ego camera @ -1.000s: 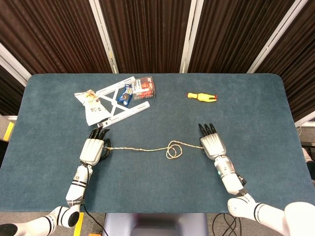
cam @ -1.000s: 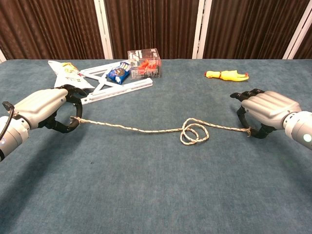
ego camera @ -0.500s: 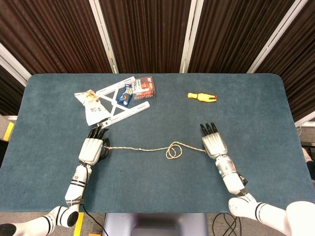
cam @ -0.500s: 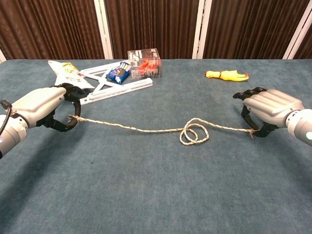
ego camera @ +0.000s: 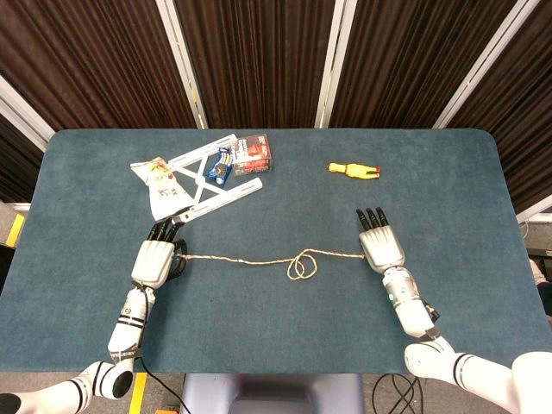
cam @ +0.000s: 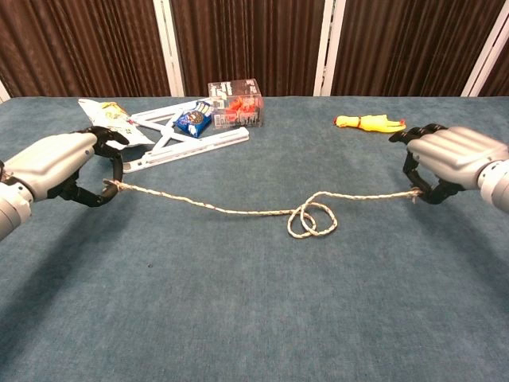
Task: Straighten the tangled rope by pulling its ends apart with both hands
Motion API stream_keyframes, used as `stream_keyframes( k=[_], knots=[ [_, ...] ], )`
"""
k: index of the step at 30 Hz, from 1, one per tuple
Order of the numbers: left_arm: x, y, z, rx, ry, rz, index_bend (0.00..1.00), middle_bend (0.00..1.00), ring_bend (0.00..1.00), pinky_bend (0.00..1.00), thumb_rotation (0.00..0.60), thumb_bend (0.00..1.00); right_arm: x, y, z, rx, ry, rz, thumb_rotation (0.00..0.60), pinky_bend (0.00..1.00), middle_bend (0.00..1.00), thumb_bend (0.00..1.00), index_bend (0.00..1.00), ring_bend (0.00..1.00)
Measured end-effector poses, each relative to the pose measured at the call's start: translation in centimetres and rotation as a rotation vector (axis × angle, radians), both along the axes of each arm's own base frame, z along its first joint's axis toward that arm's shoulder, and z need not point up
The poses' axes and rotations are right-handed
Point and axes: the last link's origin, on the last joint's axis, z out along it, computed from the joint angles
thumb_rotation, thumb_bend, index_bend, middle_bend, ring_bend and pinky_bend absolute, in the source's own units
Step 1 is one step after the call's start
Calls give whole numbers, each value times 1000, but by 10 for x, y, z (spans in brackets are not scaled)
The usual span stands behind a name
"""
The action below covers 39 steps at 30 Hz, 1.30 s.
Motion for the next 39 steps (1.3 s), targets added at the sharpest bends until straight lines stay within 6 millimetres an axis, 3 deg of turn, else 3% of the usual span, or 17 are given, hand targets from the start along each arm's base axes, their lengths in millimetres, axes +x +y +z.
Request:
stream_keyframes(
  k=[14,24,39],
  knots=[
    [-12,2,21,44,25,7,682,134,0,102,600,585,-16,-6,27,-55,5,-41,600,0,149,693,839,0],
    [-50,1,58,109,88,49,682,134,0,102,600,585,-56,-13,70,-149,27,-122,600,0,149,693,841,0],
    [-91,-4,74,131,128,141,682,136,0,103,600,587,-106,-14,101,-197,32,-244,600,0,149,694,841,0]
  ],
)
